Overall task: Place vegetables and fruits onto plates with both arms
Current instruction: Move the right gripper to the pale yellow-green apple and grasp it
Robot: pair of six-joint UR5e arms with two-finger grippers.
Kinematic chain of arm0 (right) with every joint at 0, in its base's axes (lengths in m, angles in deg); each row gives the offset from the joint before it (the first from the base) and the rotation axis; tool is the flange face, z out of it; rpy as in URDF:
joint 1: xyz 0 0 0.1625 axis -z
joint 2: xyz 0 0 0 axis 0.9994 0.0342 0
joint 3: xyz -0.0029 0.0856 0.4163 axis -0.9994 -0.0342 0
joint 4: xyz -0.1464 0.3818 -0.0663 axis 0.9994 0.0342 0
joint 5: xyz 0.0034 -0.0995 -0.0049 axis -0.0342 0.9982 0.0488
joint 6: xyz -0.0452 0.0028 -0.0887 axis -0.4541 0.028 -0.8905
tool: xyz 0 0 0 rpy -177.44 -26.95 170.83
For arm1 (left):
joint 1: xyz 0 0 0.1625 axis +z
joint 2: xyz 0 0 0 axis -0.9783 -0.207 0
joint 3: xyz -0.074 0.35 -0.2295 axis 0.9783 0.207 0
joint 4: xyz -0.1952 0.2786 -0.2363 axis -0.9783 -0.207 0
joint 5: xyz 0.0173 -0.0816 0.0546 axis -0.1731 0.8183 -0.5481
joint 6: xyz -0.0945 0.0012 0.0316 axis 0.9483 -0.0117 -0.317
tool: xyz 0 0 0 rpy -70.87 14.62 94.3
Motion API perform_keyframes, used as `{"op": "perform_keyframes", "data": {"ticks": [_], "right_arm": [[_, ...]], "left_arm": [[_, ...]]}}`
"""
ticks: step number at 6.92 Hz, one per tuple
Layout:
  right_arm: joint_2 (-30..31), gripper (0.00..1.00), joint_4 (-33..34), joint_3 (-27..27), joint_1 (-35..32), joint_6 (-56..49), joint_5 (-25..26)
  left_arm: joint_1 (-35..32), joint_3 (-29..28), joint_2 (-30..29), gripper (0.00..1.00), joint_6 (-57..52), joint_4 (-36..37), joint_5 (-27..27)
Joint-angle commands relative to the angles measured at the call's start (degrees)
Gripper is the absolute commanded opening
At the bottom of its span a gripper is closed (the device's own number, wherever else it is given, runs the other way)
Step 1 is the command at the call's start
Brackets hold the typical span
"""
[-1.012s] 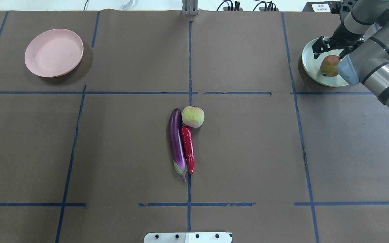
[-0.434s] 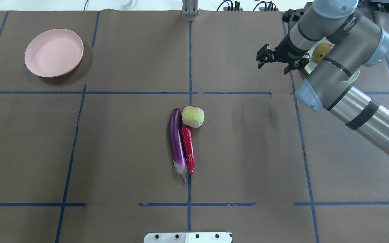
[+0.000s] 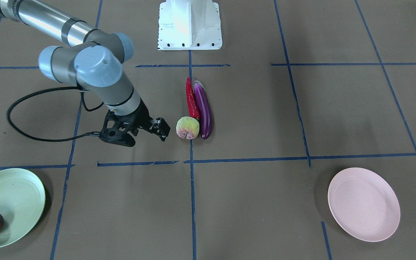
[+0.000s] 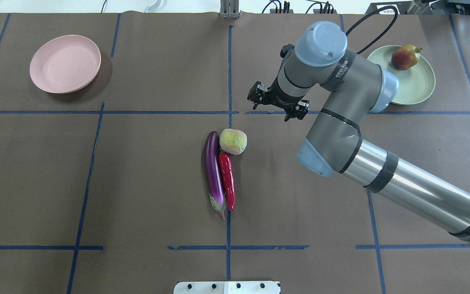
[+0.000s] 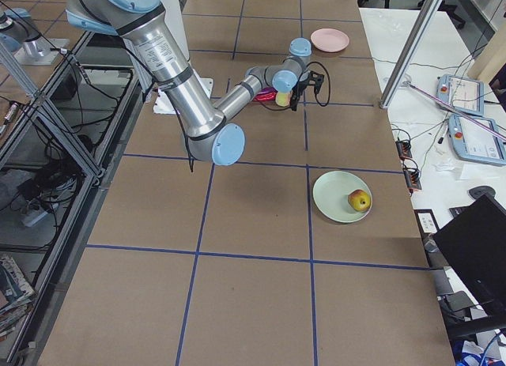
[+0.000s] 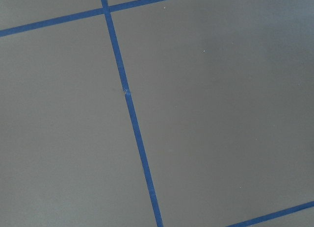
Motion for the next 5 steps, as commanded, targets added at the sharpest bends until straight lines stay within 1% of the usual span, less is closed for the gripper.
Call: {"op": "perform_keyframes", "data": {"ticks": [1, 2, 4, 5], "right_arm": [[-8.5, 1.00, 9.0, -5.5, 4.2, 1.8, 2.8], [-9.2, 1.00, 8.9, -8.0, 5.7, 1.9, 4.7], [-9.7, 1.00, 8.6, -8.9, 6.6, 2.1, 5.2], [-10.1, 1.00, 8.6, -8.9, 6.8, 2.0, 5.2]], "left_arm": [[-0.1, 0.0, 0.1, 1.00, 0.0, 0.0, 0.0], [-0.1, 0.1, 0.0, 1.00, -0.1, 0.0, 0.0], [0.0, 0.2, 0.0, 1.00, 0.0, 0.0, 0.2], [0.0, 0.0, -0.1, 1.00, 0.2, 0.1, 3.0]]}}
